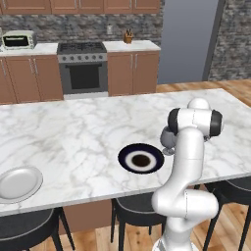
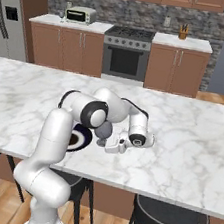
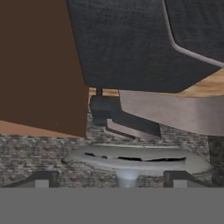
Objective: Retrieve the wine glasses from the counter and place one next to each plate.
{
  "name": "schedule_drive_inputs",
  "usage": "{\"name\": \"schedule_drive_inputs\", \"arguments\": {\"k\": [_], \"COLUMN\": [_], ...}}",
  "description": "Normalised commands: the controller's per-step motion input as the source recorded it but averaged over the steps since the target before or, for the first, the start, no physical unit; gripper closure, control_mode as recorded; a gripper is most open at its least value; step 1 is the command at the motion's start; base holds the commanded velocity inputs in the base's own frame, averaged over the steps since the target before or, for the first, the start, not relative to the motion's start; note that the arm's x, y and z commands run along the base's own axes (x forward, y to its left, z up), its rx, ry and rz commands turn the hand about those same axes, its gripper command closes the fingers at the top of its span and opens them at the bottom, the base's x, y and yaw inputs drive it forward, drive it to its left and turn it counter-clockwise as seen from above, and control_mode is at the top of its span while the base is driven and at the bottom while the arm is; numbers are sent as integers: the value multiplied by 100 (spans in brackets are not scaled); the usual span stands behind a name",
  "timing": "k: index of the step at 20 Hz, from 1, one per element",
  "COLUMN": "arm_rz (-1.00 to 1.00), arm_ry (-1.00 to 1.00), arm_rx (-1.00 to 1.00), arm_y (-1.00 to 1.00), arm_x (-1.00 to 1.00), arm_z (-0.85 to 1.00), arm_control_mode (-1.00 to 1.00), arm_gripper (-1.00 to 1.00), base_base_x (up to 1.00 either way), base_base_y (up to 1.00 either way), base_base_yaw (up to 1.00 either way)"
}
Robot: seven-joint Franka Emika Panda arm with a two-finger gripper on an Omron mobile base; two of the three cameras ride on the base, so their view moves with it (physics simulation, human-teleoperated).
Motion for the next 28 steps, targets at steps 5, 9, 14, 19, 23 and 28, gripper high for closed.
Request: {"name": "schedule_drive_inputs", "arguments": {"k": [5,9,14,19,23,28], "arm_rz": [0,-1,-5,-15,-22,-19], "arm_ry": [0,0,0,0,-4,-18], "arm_rx": [0,0,0,0,1,3], "arm_y": [-5,-26,-38,-19,-19,-2], "arm_x": [0,0,0,0,-24,-73], "arm_z": [0,0,0,0,29,65], "arm_control_mode": [-100,-100,-100,-100,-100,-100], "arm_gripper": [-100,-100,-100,-100,-100,-100], "base_base_x": [0,0,0,0,0,0], "base_base_y": [0,0,0,0,0,0], "base_base_yaw": [0,0,0,0,0,0]}}
